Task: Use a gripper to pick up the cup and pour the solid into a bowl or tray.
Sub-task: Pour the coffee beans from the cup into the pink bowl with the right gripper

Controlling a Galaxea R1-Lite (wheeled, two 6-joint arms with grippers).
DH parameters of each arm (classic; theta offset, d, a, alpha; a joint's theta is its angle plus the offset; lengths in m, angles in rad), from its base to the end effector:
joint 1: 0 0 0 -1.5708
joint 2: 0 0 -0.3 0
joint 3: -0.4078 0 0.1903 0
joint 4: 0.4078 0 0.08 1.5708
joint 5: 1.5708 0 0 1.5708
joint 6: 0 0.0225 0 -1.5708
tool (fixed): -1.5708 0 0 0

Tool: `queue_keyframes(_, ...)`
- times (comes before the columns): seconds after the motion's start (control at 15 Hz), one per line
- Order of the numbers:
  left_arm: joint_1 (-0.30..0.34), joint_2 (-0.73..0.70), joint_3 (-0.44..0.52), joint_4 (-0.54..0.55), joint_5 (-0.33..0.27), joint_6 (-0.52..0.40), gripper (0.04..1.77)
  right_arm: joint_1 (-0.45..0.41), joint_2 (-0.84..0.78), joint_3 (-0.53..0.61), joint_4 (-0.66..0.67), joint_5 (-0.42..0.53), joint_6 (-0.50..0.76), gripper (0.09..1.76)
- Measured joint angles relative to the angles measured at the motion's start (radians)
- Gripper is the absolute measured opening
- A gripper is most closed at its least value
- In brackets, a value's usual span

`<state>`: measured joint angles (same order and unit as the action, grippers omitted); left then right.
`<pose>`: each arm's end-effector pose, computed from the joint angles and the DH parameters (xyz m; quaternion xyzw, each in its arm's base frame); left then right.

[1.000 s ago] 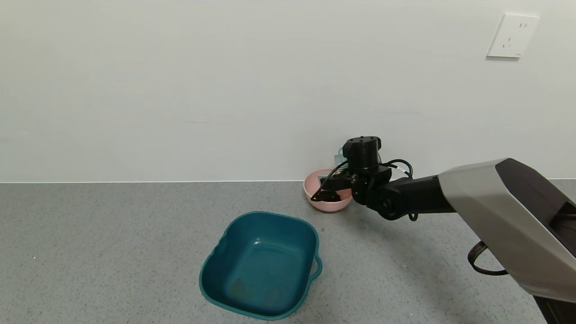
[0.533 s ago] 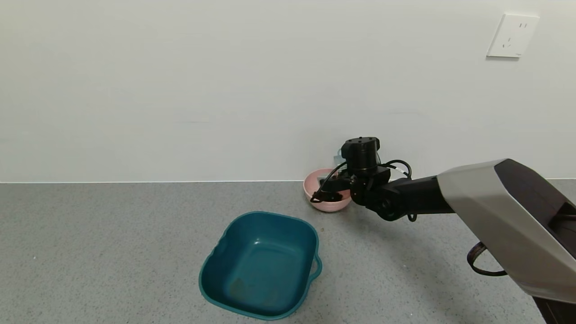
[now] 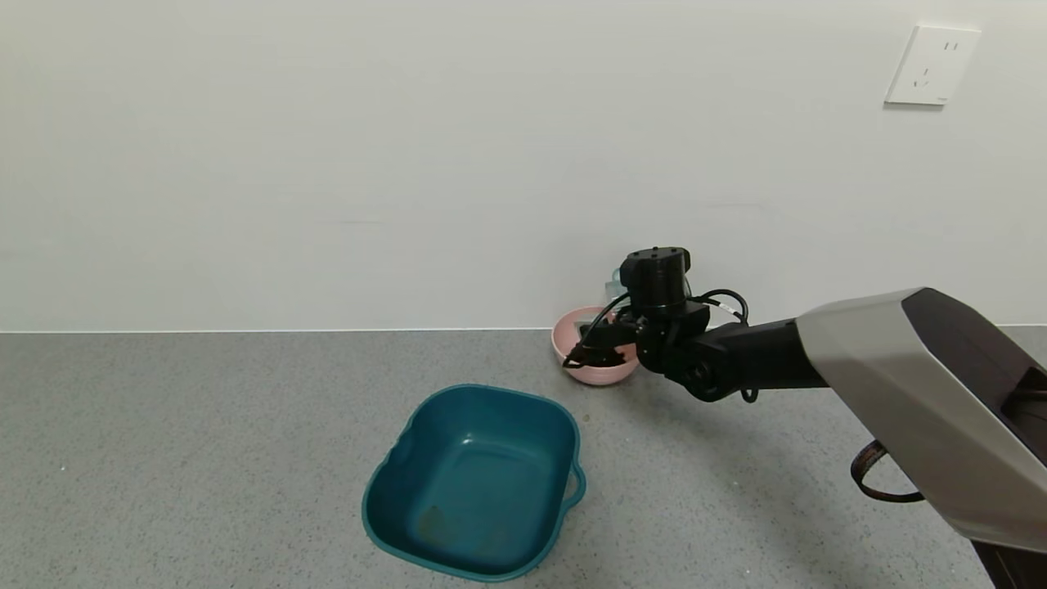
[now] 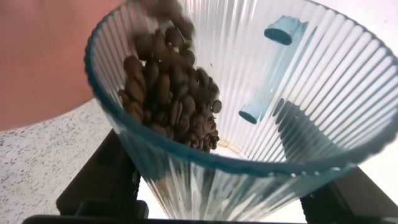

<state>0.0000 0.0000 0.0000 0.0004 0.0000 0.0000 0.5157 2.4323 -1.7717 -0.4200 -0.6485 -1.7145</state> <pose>-0.0228 0.0000 0.0754 0.0000 0.0002 0.0000 1.0000 0.4478 0.2382 0.1245 -0.7921 0.1154 0.0327 0.5985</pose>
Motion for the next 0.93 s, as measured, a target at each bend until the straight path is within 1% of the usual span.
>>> queue_keyframes(0.93,0.0,0.0,0.0,0.001,0.0,0.0,1.76,0.008,-0.022,0.036,0.002,0.0,-0.001,1.39)
